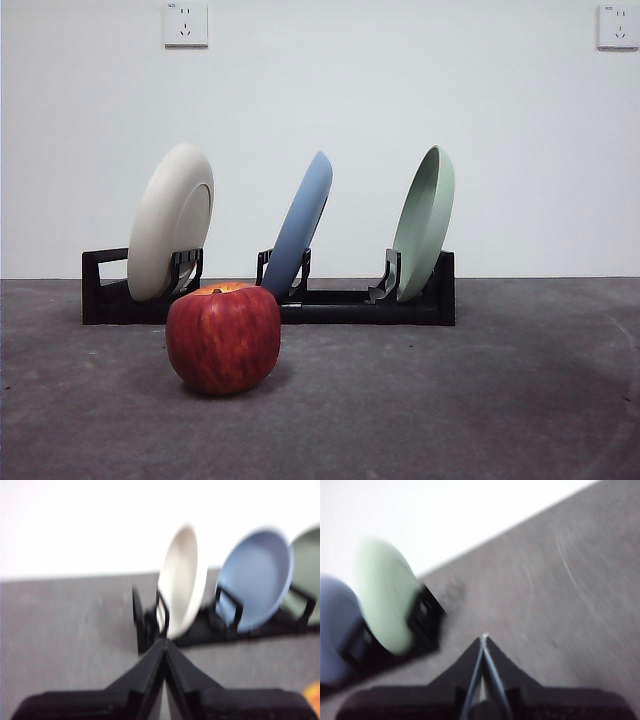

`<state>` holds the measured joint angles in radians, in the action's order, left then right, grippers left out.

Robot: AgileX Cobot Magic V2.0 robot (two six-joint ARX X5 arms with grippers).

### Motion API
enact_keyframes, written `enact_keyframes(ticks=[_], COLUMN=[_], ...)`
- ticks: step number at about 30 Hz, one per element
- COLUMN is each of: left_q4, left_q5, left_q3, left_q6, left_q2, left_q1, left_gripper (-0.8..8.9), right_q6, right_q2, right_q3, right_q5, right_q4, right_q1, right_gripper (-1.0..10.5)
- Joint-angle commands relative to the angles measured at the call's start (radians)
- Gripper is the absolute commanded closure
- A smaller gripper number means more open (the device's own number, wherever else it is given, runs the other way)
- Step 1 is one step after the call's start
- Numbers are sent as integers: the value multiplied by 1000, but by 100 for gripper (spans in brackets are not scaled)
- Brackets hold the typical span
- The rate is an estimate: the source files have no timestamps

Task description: Take the blue plate from the plate rack,put the plate on the table,take the apple from the table,put the apple in the plate

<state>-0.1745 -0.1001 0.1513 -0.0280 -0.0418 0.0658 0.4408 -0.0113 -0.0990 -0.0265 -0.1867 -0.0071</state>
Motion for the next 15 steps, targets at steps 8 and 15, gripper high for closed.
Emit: enact_keyframes(ticks=[8, 15], left_q4=[44, -79], left_q5=[-4, -8], left_q3=[266, 557], left_q6=[-22, -26], left_q2=[-142, -416], left_q1=[-1, -1], left_gripper=[821, 821], right_q6=[57, -47], right_q2=[-55, -272], right_q3=[-287, -568], right_q5=[-25, -166], right_q4=[-55, -280], right_q1=[0, 0], right_gripper=[955, 955])
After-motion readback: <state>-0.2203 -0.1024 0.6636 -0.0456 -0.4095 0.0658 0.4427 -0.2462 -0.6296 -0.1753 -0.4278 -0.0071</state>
